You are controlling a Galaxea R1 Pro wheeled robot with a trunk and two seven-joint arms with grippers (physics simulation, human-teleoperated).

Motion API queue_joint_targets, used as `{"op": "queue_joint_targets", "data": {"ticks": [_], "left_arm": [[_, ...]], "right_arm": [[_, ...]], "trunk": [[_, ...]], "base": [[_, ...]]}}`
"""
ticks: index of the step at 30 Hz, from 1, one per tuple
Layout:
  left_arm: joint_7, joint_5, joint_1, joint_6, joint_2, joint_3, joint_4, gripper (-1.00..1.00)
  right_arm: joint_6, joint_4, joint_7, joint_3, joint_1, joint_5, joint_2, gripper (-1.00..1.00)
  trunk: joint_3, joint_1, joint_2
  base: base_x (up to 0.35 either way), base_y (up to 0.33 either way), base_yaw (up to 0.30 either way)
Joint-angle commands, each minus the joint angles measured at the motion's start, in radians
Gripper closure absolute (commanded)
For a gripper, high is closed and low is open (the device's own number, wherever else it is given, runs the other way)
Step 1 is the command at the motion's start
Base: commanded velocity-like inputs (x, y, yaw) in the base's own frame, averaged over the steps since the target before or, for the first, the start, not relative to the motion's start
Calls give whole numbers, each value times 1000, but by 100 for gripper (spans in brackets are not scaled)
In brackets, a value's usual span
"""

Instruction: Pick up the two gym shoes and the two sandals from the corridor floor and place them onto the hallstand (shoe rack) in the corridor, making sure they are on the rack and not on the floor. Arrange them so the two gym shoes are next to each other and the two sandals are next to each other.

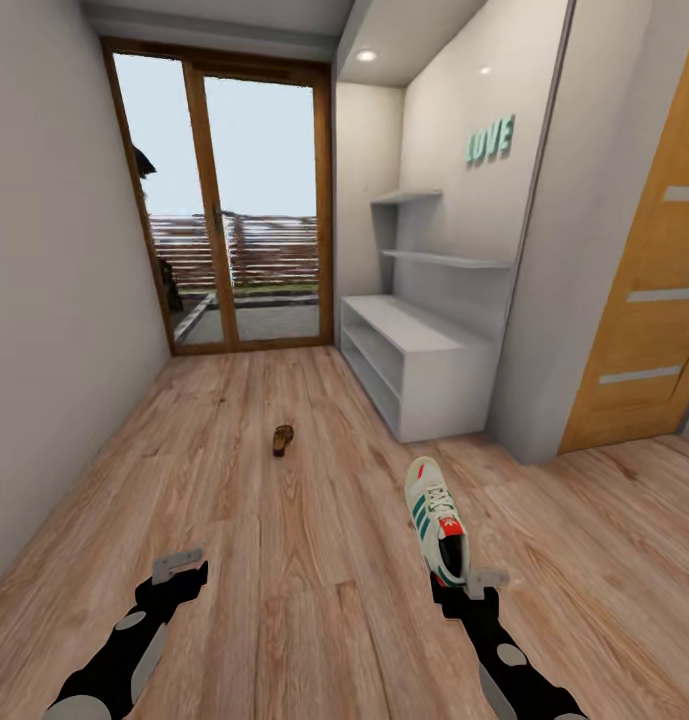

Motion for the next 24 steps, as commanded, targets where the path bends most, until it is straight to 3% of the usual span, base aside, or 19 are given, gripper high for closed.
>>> {"op": "queue_joint_targets", "data": {"ticks": [1,24], "left_arm": [[0,0,0,-3,0,1,1,-100],[1,0,0,-3,0,1,1,-100]], "right_arm": [[-3,1,-1,0,-1,0,0,100],[-3,1,-2,0,-1,0,0,100]], "trunk": [[-1,0,0],[0,0,0]], "base": [[342,106,-160],[341,112,-12]]}}
